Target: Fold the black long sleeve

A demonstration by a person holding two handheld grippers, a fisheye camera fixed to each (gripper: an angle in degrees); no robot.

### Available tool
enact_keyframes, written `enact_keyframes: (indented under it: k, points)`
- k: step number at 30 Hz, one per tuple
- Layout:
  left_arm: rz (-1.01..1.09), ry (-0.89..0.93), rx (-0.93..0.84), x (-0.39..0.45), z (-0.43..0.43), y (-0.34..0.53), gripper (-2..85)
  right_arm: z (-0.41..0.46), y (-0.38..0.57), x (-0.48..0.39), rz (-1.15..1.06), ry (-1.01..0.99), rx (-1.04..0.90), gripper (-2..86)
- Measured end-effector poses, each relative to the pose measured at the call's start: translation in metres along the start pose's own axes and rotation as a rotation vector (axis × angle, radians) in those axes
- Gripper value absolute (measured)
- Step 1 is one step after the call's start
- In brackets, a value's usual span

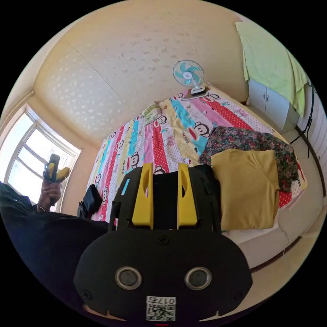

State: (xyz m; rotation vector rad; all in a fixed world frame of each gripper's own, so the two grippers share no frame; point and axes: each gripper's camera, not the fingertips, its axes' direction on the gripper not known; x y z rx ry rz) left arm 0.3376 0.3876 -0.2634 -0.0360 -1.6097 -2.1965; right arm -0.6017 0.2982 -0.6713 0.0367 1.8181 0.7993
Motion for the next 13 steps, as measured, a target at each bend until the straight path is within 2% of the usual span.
enact_keyframes:
  k: [4, 8, 11, 13]
  points:
    - [-0.083, -0.090, 0.009, -0.018, 0.005, 0.002, 11.2, 0.094, -0.027, 0.001, -0.111, -0.035, -0.248, 12.7]
    - [-0.108, -0.124, 0.040, -0.027, 0.003, 0.000, 11.2, 0.190, -0.029, 0.002, -0.127, 0.109, -0.479, 13.4]
    - [-0.113, -0.137, 0.060, -0.032, -0.001, -0.004, 11.2, 0.206, -0.033, 0.006, -0.199, 0.260, -0.526, 10.2]
    - [-0.101, -0.157, 0.066, -0.033, -0.006, -0.006, 11.2, 0.193, -0.041, 0.015, -0.196, 0.238, -0.513, 7.2]
